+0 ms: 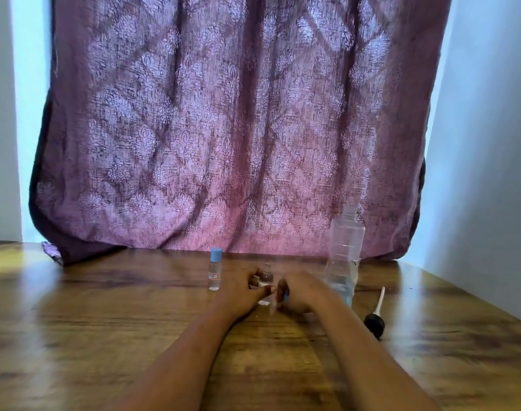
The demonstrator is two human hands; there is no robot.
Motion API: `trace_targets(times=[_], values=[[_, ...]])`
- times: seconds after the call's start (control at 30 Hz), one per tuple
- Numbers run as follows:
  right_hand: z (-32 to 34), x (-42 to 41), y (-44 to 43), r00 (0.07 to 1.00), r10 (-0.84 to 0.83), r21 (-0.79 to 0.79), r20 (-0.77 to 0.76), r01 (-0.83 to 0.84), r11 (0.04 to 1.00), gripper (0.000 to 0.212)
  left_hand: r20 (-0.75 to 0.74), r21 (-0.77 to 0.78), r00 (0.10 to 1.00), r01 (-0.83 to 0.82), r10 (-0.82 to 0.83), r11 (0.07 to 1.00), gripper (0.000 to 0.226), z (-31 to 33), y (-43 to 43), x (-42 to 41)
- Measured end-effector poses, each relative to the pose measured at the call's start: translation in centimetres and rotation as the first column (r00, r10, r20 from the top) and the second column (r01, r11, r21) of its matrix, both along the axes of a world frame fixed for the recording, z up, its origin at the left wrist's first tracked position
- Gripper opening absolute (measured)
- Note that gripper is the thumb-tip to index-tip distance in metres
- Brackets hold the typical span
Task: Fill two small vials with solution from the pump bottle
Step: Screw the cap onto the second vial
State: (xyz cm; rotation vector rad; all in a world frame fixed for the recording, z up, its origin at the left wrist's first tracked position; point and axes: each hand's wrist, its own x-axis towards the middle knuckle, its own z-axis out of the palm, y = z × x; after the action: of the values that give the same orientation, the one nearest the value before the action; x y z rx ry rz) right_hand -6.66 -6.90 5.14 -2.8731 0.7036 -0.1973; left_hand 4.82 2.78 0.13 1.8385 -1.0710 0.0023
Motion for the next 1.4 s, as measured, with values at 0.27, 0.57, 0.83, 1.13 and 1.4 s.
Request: trace_targets(times=[0.27,0.57,0.83,1.13,1.4], values=[[1.4,0.4,-1.5,0.773,-0.028,0.155,0.633,-0.091,0.984,0.027,-0.01,-0.054,1.0,-0.014,0.014,0.998,0.028,0.0,0.1,-0.3],[0.2,2.1,1.1,0.645,-0.006,0.243,0.764,-0.28,0.929,0.008,0.027,-0.079,1.0,0.015,-0.012,0.997,0.023,0.2,-0.1,-0.3],[-0.1,1.8,-0.1,0.686,-0.033,0.333,0.727,-0.31,0.89,0.017,0.056,-0.06,0.998,0.01,-0.006,0.998,0.028,0.3,0.1,-0.3],[-0.4,1.8,0.0,0.736,0.039,0.271,0.675,-0.296,0.916,0.022,0.057,-0.028,0.998,0.035,-0.033,0.999,0.033,0.5,0.1,-0.4],[0.8,1.2,0.1,0.768,0.0,0.18,0.641,-0.15,0.972,0.036,0.036,-0.028,0.999,0.012,-0.011,1.0,0.022,0.4,0.2,-0.2]])
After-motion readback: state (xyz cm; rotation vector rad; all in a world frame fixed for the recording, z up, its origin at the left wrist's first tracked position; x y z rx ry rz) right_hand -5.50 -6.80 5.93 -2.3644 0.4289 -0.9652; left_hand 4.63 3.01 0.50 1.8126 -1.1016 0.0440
